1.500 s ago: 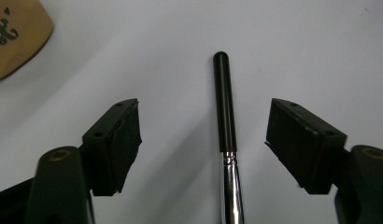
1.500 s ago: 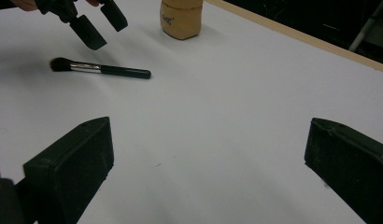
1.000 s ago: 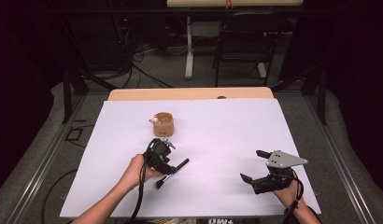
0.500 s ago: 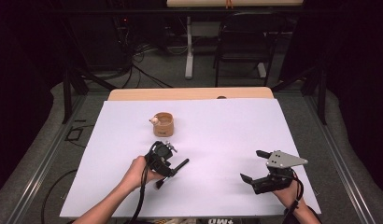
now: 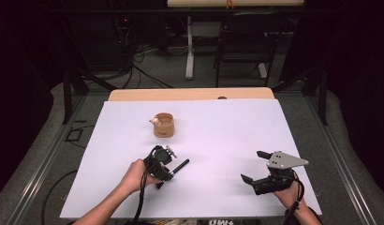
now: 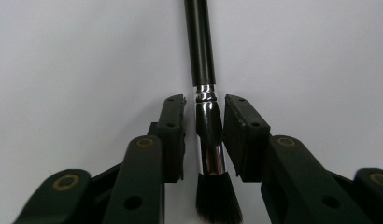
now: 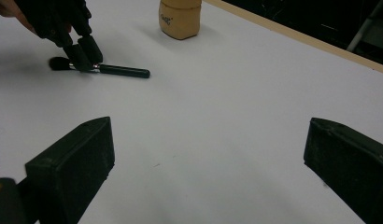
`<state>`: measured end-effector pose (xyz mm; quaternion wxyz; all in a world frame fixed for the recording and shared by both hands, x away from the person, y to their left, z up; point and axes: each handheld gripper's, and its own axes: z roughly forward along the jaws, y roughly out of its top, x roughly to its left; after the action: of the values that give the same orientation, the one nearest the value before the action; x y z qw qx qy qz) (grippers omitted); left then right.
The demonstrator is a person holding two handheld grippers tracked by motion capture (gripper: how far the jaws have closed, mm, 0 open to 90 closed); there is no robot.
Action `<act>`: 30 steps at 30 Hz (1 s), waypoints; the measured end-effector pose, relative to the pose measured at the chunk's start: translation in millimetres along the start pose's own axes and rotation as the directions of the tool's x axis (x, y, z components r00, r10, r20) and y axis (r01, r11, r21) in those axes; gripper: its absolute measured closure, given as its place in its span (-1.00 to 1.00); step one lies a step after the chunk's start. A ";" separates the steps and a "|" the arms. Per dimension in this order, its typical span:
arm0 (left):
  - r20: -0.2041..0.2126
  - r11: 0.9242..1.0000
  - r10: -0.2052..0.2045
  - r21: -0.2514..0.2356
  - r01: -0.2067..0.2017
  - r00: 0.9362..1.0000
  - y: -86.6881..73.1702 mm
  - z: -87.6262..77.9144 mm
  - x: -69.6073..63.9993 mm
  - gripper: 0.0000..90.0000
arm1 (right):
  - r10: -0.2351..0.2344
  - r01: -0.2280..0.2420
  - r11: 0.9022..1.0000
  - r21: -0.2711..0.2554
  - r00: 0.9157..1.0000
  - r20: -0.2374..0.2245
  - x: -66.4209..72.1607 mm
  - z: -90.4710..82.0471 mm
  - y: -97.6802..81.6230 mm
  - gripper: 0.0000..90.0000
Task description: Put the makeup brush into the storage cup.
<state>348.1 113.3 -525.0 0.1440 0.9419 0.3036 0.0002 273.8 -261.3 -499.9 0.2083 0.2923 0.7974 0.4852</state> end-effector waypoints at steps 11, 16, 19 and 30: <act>-0.022 0.999 0.048 0.005 -0.048 0.999 -1.4 2.4 -4.2 0.70 | 0.000 0.000 1.000 0.004 1.000 -0.002 0.3 0.7 -0.1 -0.97; -0.014 0.997 0.078 -0.013 -0.078 0.997 -2.7 1.0 -3.5 0.71 | -0.003 0.003 1.000 0.012 1.000 -0.005 0.4 1.2 0.2 -0.98; -0.020 0.994 0.099 -0.042 -0.100 0.995 -1.9 -2.6 -4.1 0.72 | -0.003 0.004 1.000 0.019 1.000 -0.010 0.7 2.8 0.3 -0.98; 0.003 0.979 0.186 -0.088 -0.185 0.982 4.9 -13.7 -4.6 0.72 | 0.018 -0.012 0.996 0.085 0.997 -0.069 -2.1 9.0 4.3 -1.00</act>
<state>345.9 110.6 -510.2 0.1860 0.9589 0.2132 0.0214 282.0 -255.2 -500.0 0.1642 0.2898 0.8217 0.4625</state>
